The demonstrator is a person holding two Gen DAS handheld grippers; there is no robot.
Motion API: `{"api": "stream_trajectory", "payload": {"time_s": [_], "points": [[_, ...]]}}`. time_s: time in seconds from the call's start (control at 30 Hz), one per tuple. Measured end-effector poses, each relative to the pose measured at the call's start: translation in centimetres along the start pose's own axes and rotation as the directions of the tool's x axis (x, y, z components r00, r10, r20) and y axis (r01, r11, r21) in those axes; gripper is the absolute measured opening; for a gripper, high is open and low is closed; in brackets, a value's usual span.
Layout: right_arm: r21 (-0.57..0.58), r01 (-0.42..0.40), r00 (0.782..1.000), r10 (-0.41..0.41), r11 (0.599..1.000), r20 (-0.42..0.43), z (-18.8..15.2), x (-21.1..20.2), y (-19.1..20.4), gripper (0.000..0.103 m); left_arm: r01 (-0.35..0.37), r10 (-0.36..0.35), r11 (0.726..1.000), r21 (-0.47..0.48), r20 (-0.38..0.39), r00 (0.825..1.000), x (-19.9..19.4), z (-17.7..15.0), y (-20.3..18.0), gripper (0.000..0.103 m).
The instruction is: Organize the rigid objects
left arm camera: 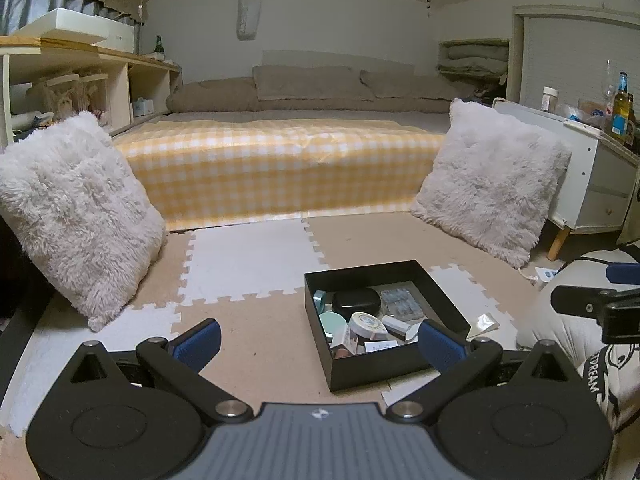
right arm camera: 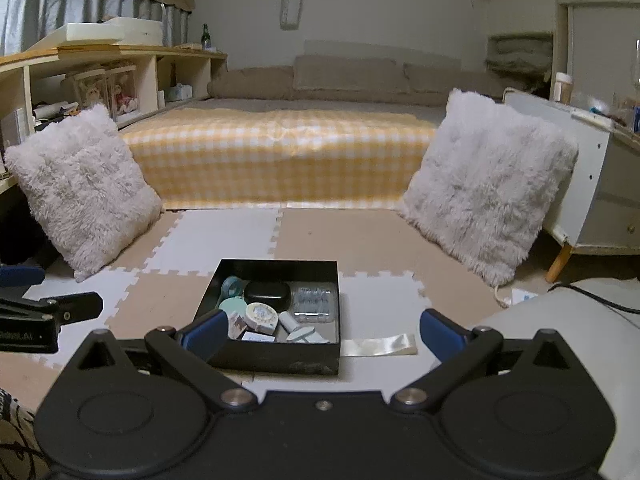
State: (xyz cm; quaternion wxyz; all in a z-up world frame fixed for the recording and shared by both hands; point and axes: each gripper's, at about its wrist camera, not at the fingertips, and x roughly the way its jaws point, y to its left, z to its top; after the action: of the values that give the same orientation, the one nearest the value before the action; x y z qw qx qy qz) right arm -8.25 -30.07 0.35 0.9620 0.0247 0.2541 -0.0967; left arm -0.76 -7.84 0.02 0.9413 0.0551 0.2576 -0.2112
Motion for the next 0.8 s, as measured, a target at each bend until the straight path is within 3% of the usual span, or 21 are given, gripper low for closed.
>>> {"api": "stream_trajectory", "payload": {"time_s": [0.8], "points": [[-0.016,0.025,0.999,-0.025,1.000,0.022,-1.03,0.15,0.39,0.103,-0.013,0.015,0.999,-0.031,0.046,0.999,-0.60,-0.99,0.26,0.103]]}}
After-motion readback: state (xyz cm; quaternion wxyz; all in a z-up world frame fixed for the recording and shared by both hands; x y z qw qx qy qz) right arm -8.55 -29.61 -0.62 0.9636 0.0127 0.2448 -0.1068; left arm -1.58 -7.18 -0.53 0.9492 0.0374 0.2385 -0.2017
